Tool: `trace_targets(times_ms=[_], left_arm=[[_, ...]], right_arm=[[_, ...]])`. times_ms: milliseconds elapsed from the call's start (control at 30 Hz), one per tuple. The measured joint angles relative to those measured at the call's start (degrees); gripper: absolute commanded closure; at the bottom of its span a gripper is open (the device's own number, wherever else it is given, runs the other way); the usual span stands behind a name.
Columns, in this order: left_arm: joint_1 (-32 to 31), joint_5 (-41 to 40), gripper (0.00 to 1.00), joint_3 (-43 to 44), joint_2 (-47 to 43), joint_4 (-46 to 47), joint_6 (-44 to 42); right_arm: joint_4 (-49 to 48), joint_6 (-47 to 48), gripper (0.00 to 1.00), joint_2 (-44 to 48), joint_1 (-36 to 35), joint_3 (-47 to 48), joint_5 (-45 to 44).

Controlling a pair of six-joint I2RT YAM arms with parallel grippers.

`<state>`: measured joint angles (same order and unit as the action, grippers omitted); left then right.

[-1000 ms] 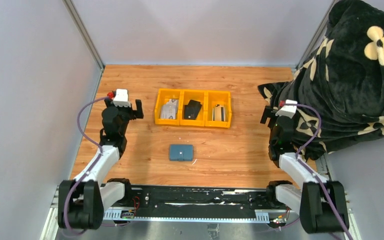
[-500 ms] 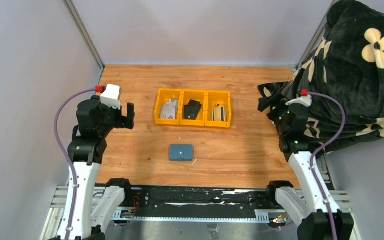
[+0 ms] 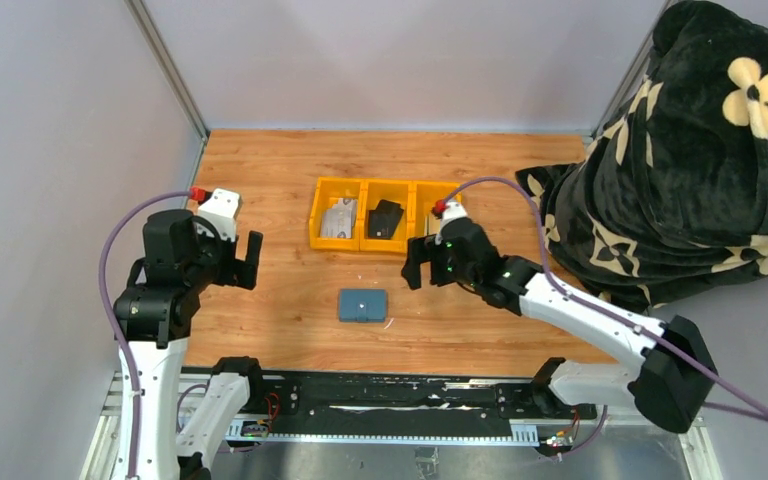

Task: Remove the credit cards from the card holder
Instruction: Pick up the card holder from the center of the board.

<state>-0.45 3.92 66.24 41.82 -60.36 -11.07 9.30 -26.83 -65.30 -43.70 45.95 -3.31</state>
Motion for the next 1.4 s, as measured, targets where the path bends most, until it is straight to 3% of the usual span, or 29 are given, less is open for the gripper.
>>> trace_targets(times_ms=[133, 300, 600, 933, 1133, 1267, 1400], left_arm=[[0.0, -0.1, 0.0, 0.3, 1.2, -1.2, -0.7], [0.0, 1.5, 0.0, 0.2, 5.8, -1.8, -2.5], [0.0, 7.9, 0.0, -4.1, 9.6, 2.5, -5.9], [0.0, 13.4, 0.0, -7.9, 14.3, 10.1, -4.9], [0.0, 14.9, 0.0, -9.3, 13.8, 10.9, -6.1], [0.0, 15.7, 0.0, -10.4, 12.1, 11.2, -7.8], [0.0, 17.7, 0.0, -12.7, 10.2, 11.4, -9.7]], right_arm=[[1.0, 0.5, 0.04, -6.8, -8.3, 3.0, -3.6], [0.5, 0.0, 0.15, -16.2, -13.4, 4.7, -5.1], [-0.9, -1.8, 0.3, -32.5, -14.3, 12.8, -2.9], [-4.1, -2.6, 0.45, -37.0, -13.7, 16.5, 1.1], [-8.3, -4.2, 0.71, -36.8, -13.1, 14.4, 4.7], [-10.8, -5.5, 1.0, -35.9, -12.3, 12.9, 6.1], [-13.0, -6.6, 1.0, -33.7, -11.8, 10.4, 8.3]])
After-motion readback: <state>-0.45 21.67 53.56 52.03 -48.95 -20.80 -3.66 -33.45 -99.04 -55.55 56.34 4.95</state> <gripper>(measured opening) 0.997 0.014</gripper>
